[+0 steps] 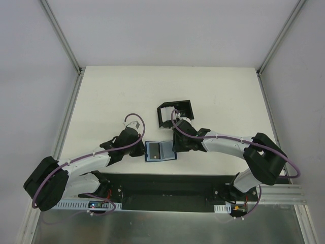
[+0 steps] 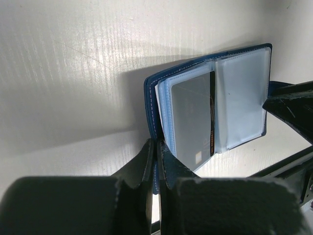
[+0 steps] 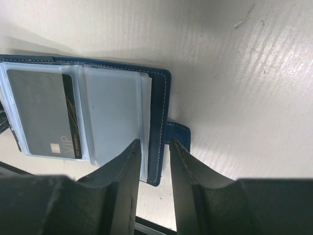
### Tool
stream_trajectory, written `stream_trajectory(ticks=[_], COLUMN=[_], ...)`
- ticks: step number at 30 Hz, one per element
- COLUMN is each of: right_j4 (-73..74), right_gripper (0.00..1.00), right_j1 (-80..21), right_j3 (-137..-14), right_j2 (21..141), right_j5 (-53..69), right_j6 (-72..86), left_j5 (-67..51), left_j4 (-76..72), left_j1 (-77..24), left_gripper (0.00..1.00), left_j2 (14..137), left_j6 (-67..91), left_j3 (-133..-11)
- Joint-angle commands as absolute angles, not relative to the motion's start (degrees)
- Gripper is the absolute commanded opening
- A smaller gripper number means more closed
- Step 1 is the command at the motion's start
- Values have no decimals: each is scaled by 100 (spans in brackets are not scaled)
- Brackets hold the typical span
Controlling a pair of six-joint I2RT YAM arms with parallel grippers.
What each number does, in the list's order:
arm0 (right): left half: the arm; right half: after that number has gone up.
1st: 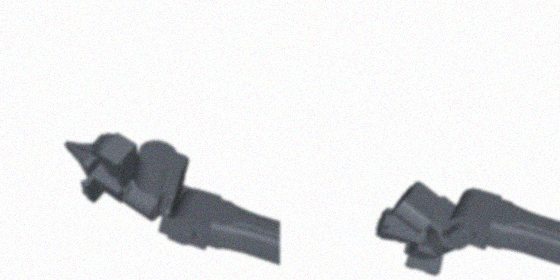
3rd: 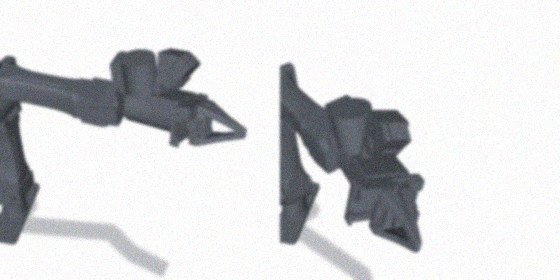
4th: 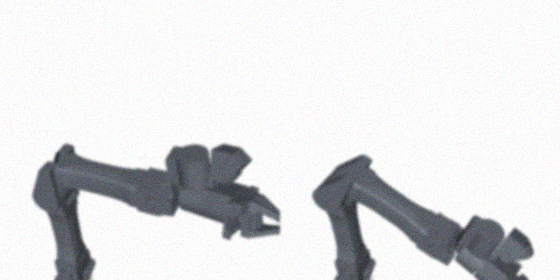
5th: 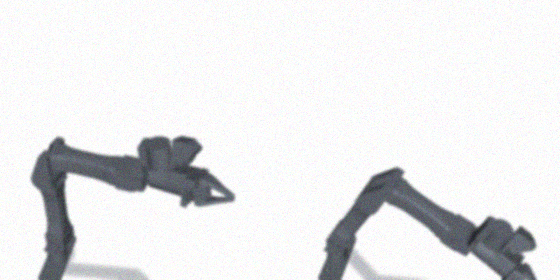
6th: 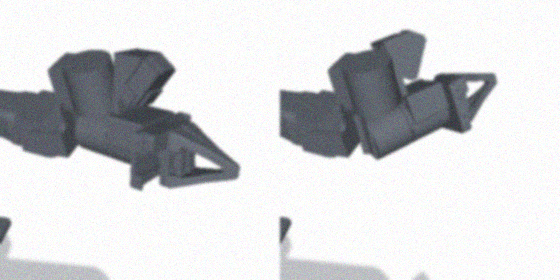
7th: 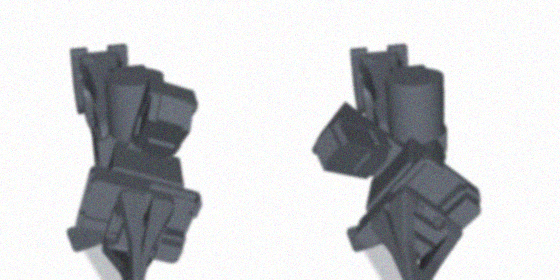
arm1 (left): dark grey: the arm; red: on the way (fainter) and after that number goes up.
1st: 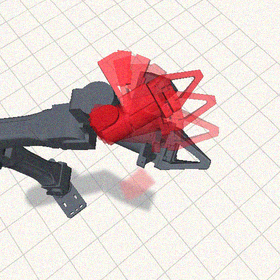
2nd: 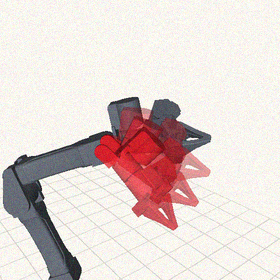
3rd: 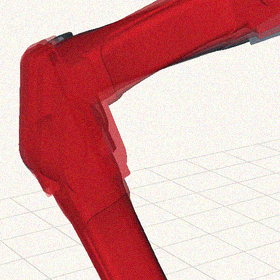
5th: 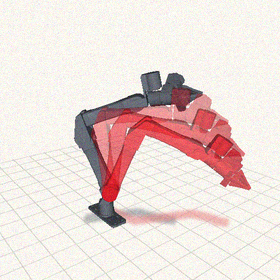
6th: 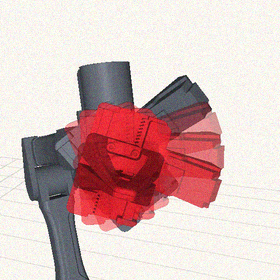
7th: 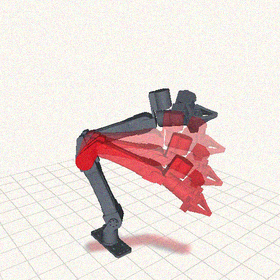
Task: Put the credit cards into the card holder
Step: Insert the credit card into the card holder.
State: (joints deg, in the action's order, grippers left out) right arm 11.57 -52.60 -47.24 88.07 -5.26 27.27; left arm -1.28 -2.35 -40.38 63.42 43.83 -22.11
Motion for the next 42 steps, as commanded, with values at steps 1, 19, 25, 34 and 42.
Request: stream_trajectory(ticks=[1, 19, 25, 34, 42], right_j4=[1345, 344, 89, -360, -343], right_gripper=[32, 28, 28, 41, 50], right_j1=[-5247, -5300, -5344, -5353, -5431], right_j3=[-4825, -4983, -5080, -5062, -5221], right_j2=[8570, 8674, 9175, 9255, 9387], right_j5=[-651, 492, 843, 1072, 1116], right_j6=[2646, 2628, 2777, 2927, 2909], left_j5=[-281, -431, -518, -615, -729], left_j4=[-150, -70, -70, -70, -70], left_j1=[-3973, -3973, -3973, -3973, -3973], left_gripper=[0, 0, 0, 0, 0], left_j2=[6311, 6258, 6231, 6152, 6091], left_j6=[4184, 4078, 4052, 4025, 4008], left_j3=[-2452, -2637, -2672, -2707, -2777])
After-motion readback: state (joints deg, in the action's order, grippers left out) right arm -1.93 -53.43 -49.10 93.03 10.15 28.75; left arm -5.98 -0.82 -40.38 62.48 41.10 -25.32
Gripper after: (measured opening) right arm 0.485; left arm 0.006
